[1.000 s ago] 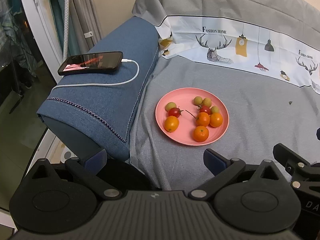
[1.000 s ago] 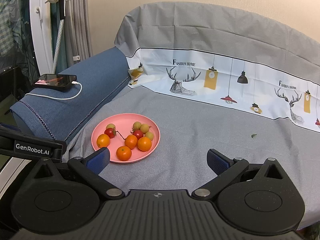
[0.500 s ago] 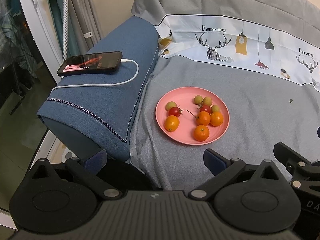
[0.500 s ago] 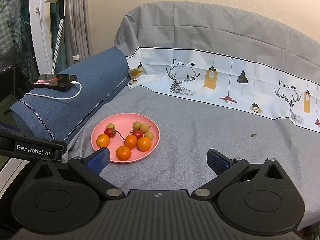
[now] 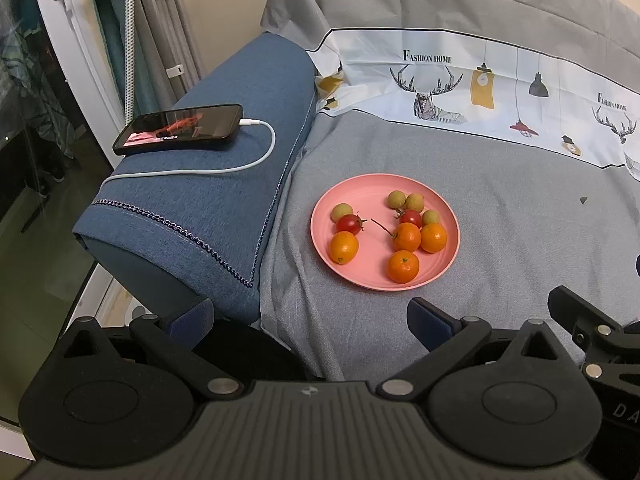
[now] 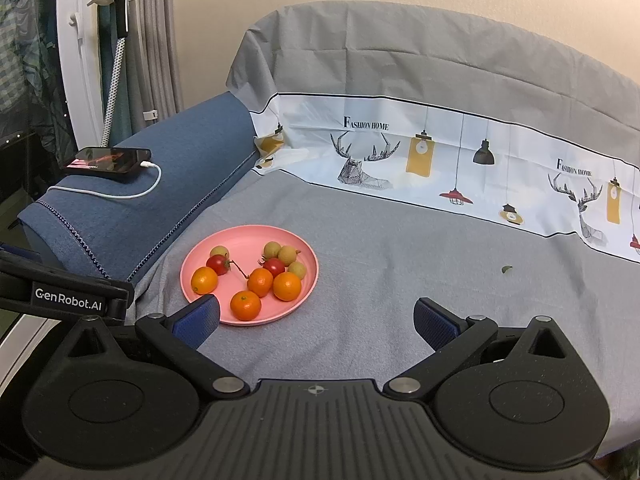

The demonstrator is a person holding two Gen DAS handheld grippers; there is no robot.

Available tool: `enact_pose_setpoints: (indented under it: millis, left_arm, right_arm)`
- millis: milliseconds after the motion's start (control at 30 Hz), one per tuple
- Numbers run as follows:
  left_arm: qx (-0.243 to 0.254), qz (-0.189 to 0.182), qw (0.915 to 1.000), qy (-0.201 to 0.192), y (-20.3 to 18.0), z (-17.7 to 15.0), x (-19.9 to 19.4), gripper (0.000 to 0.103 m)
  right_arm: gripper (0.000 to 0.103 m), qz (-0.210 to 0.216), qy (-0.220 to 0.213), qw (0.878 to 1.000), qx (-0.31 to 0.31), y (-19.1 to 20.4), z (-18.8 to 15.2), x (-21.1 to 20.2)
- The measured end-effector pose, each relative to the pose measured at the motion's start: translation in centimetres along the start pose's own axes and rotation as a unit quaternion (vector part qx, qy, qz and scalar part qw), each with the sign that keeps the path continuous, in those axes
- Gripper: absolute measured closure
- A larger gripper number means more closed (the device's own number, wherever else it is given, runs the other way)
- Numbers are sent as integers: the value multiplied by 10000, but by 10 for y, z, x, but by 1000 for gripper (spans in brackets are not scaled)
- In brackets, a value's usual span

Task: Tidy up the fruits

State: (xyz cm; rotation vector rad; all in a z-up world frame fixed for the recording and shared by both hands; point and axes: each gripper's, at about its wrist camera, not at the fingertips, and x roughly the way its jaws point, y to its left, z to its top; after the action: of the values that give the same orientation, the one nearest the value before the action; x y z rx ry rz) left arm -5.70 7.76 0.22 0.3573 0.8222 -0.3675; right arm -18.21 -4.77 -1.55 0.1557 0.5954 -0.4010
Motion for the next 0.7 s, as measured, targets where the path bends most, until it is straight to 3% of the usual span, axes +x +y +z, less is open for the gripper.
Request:
enact_pose_setpoints:
  millis: [700]
  left_arm:
    - [3,1,10000,16,0,0,1,0]
  right_arm:
    - [1,3,6,10000,-1,0,1,0]
